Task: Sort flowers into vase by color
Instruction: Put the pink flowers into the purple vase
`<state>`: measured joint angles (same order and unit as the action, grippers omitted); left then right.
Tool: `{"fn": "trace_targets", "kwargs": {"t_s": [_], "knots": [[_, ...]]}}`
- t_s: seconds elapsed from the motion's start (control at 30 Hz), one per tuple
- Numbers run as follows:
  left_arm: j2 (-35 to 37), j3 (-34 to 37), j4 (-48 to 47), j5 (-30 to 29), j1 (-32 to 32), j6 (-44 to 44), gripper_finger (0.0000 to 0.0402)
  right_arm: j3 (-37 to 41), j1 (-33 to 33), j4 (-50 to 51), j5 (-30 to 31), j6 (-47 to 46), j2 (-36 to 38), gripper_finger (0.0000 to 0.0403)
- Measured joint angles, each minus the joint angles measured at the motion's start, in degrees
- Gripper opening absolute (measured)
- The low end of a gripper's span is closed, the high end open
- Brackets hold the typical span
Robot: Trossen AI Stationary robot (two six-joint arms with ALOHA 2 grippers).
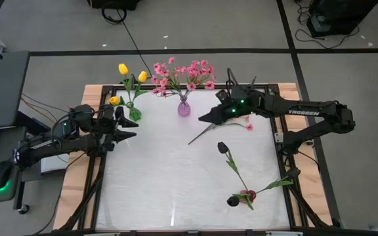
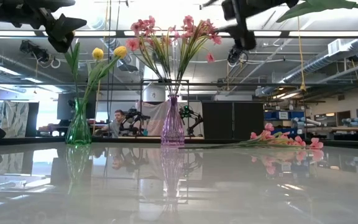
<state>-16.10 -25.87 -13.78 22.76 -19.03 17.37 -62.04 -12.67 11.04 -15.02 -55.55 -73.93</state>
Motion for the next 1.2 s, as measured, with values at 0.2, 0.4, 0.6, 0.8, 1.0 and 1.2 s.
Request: {"fn": "trace_targets", "kwargs": {"t_s": [0.2, 0.4, 0.6, 0.8, 1.0, 1.2], "knots": [[0.0, 0.0, 0.0, 0.0, 0.01, 0.0, 0.0217, 0.0, -1.08, 12.15, 10.23, 1.93, 0.0, 0.0254], [0.0, 0.0, 0.0, 0.0, 0.0, 0.0, 0.0217, 0.0, -1.33, 22.42, 21.85, -0.78, 0.0, 0.0254], [0.0, 0.0, 0.0, 0.0, 0.0, 0.0, 0.0217, 1.87, -1.36, 26.59, 29.32, -12.09, 0.0, 0.0254], [0.0, 0.0, 0.0, 0.0, 0.0, 0.0, 0.0217, 8.03, -1.38, 23.65, 30.38, -25.62, -0.06, 0.0254], [0.0, 0.0, 0.0, 0.0, 0.01, 0.0, 0.0217, 15.31, -1.38, 14.72, 31.67, -36.49, -0.04, 0.0254], [0.0, 0.0, -0.02, 0.0, 0.02, 0.0, 0.0217, 21.47, -1.46, 7.45, 33.49, -46.3, -0.07, 0.0252]]}}
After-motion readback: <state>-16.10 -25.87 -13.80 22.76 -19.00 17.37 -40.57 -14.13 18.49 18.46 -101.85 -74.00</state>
